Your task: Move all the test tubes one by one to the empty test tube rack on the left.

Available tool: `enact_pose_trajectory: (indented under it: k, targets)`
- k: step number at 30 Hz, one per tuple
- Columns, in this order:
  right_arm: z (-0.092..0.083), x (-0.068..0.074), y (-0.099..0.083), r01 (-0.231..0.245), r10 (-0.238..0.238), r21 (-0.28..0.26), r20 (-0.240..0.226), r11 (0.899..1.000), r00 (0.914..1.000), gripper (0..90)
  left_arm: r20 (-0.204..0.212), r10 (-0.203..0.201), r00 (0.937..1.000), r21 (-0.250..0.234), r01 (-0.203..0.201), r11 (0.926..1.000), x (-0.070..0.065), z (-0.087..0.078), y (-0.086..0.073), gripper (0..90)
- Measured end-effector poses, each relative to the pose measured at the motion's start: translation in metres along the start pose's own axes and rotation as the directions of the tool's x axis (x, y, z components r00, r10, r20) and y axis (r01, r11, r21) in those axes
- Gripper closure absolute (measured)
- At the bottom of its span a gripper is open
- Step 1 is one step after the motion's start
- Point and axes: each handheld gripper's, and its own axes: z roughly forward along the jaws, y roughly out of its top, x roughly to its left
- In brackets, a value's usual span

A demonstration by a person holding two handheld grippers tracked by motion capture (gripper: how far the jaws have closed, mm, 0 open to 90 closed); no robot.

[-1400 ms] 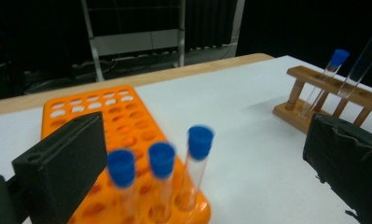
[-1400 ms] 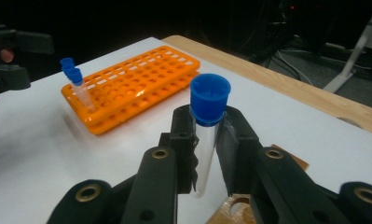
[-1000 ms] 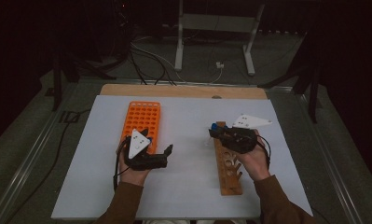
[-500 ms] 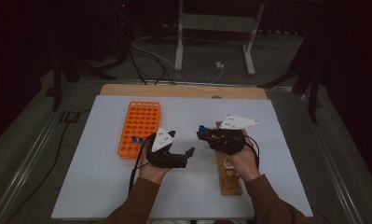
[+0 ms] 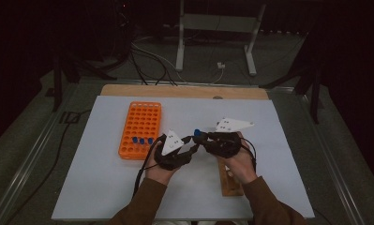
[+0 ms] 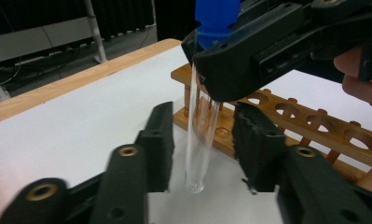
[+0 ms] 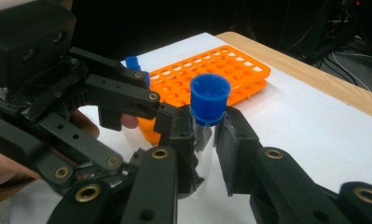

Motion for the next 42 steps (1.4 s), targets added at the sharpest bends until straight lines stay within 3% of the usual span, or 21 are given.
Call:
enact_pose_trajectory:
  k: [8,14,20,24,31,38,42]
  targets:
    - [0.002,0.001,0.000,-0.001,0.001,0.006,-0.007,1.000,1.0000,77.2,0.004,0.006,1.0000,0.004,-0.006,1.0000,0.001,0.000,0.000,76.9]
    - [0.001,0.000,-0.001,-0.011,0.011,0.005,-0.020,1.000,0.9997,75.7,0.004,0.009,1.0000,0.003,-0.009,1.0000,0.000,0.000,-0.001,78.2]
    - [-0.005,-0.007,-0.001,-0.050,0.048,-0.020,-0.073,0.999,0.9962,55.4,-0.005,-0.012,0.9999,0.002,0.012,0.9999,0.004,-0.001,-0.002,78.3]
    - [-0.012,-0.010,-0.001,-0.054,0.052,-0.034,-0.069,0.998,0.9963,45.3,-0.008,-0.021,0.9997,0.003,0.021,0.9998,0.006,-0.003,-0.003,78.5]
    - [-0.020,-0.015,-0.001,-0.058,0.059,-0.045,0.021,0.997,0.9980,17.2,-0.015,-0.036,0.9992,-0.003,0.036,0.9994,0.010,-0.009,-0.005,78.4]
    - [-0.023,-0.020,-0.007,-0.072,0.074,-0.025,0.079,0.997,0.9942,7.9,-0.020,-0.059,0.9981,-0.021,0.058,0.9981,0.015,-0.016,-0.006,78.4]
    - [-0.023,-0.024,-0.012,-0.082,0.084,-0.019,0.084,0.996,0.9929,4.0,-0.025,-0.071,0.9972,-0.032,0.070,0.9970,0.018,-0.020,-0.006,78.5]
